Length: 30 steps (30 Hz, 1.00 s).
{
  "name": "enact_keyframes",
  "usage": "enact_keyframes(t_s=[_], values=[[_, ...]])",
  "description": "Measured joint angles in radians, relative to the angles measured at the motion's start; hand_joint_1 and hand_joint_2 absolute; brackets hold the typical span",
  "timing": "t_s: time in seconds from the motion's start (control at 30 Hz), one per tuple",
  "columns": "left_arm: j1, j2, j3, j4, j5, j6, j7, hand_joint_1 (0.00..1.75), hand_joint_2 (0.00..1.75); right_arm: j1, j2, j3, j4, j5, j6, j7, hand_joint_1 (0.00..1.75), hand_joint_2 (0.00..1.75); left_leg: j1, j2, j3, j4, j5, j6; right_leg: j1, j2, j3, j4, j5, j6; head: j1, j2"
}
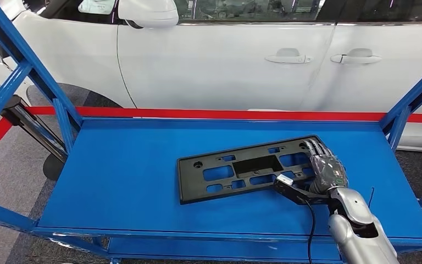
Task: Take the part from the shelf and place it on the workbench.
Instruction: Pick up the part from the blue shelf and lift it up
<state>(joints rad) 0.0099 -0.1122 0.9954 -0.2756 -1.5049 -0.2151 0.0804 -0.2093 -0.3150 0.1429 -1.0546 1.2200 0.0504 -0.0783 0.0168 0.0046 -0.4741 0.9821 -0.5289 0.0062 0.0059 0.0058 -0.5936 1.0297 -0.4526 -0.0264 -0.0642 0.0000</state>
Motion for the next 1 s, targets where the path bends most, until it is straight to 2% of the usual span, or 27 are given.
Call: enact_keyframes(t_s=[0.13,0.27,0.57,0.7,1.0], values=[[0.000,0.000,0.000,0.001,0.000,0.000,-0.002,0.00,0.00,-0.014,0.009,0.000,0.030,0.024,-0.006,0.000,1.62,1.75,0.000,0.000,0.001,0.000,0.000,0.000,0.000,0.000,0.001,0.000,0.000,0.000,0.000,0.000],[0.000,0.002,0.000,0.001,0.000,0.000,-0.003,0.00,0.00,-0.031,0.018,-0.002,0.049,0.031,-0.012,-0.001,1.75,1.75,0.000,0.000,0.002,0.001,0.000,0.000,0.000,0.000,0.002,0.000,0.000,0.000,0.000,0.000],[0.001,0.001,-0.001,0.001,0.000,-0.002,-0.004,0.00,0.00,-0.043,0.038,-0.016,0.048,0.069,-0.028,-0.038,1.75,1.75,0.000,0.000,0.002,0.001,0.000,0.000,0.000,0.000,0.003,0.000,0.000,0.000,0.000,0.000],[0.002,0.001,-0.001,0.001,0.000,-0.002,-0.004,0.00,1.75,-0.022,0.047,-0.025,0.025,0.076,-0.046,-0.058,1.75,1.75,0.000,0.000,0.002,0.001,0.000,0.000,0.000,-0.001,0.003,0.000,0.000,0.000,0.000,0.000],[0.003,-0.001,-0.001,0.001,0.000,-0.008,-0.004,0.00,1.75,0.016,0.052,-0.031,-0.009,0.090,-0.097,-0.090,1.75,1.75,0.000,0.000,0.002,0.001,-0.001,0.001,0.000,0.000,0.003,0.000,0.000,0.000,0.000,0.000]])
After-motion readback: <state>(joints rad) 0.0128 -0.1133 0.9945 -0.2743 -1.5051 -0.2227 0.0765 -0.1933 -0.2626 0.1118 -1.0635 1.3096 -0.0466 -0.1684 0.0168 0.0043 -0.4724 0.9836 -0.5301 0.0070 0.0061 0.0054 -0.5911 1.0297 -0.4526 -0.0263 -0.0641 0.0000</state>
